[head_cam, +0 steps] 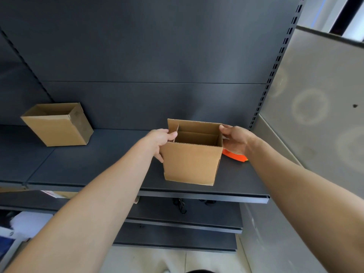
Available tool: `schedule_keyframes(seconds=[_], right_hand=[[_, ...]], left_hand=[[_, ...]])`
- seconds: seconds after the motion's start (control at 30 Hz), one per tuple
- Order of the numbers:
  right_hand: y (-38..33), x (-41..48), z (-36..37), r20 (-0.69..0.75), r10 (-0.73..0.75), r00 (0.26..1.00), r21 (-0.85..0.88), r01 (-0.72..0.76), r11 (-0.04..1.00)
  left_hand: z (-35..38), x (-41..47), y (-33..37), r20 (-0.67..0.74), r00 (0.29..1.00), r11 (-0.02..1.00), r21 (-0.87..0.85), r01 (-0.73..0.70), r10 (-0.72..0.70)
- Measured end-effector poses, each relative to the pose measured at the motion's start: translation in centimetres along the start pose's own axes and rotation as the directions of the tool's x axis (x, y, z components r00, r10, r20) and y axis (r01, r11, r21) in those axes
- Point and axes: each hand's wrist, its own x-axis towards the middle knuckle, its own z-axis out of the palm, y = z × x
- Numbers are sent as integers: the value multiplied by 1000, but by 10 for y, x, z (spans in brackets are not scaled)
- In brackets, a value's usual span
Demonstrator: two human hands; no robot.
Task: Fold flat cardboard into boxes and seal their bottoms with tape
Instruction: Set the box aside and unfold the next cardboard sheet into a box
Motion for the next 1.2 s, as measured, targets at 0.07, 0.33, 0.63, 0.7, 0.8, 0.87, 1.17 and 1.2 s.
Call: schedule_keyframes(seconds=[0.07, 0.33, 0.63, 0.7, 0.8, 0.87, 1.17, 1.2], right_hand=[[3, -3, -3, 18, 35, 999, -32, -34, 999], [10, -13, -28, 317, 37, 948, 0, -39, 999], [3, -1, -20, 162, 116, 980, -236, -76, 969], [5, 3, -17, 86, 111, 990, -284, -83, 955], [7, 3, -10, -9, 71, 997, -364, -70, 929], [11, 3, -9, -82, 25, 996, -388, -55, 920], [10, -2, -12, 47, 16, 999, -277, -2, 961], [9, -3, -13, 63, 19, 998, -250, -3, 968]], left_hand=[[1, 4, 0, -33, 999, 999, 20, -32, 33], [-4, 13, -7, 34, 998, 998, -54, -45, 47], [-5, 19, -12, 250, 967, 996, -88, -29, 51], [-7, 20, -14, 291, 955, 993, -115, -20, 53], [-13, 22, -17, 412, 908, 994, -106, -39, 80], [-15, 21, -18, 463, 882, 995, -92, -46, 84], [-16, 20, -22, 455, 890, 996, 46, -72, 43], [-15, 20, -22, 440, 897, 996, 50, -74, 44]])
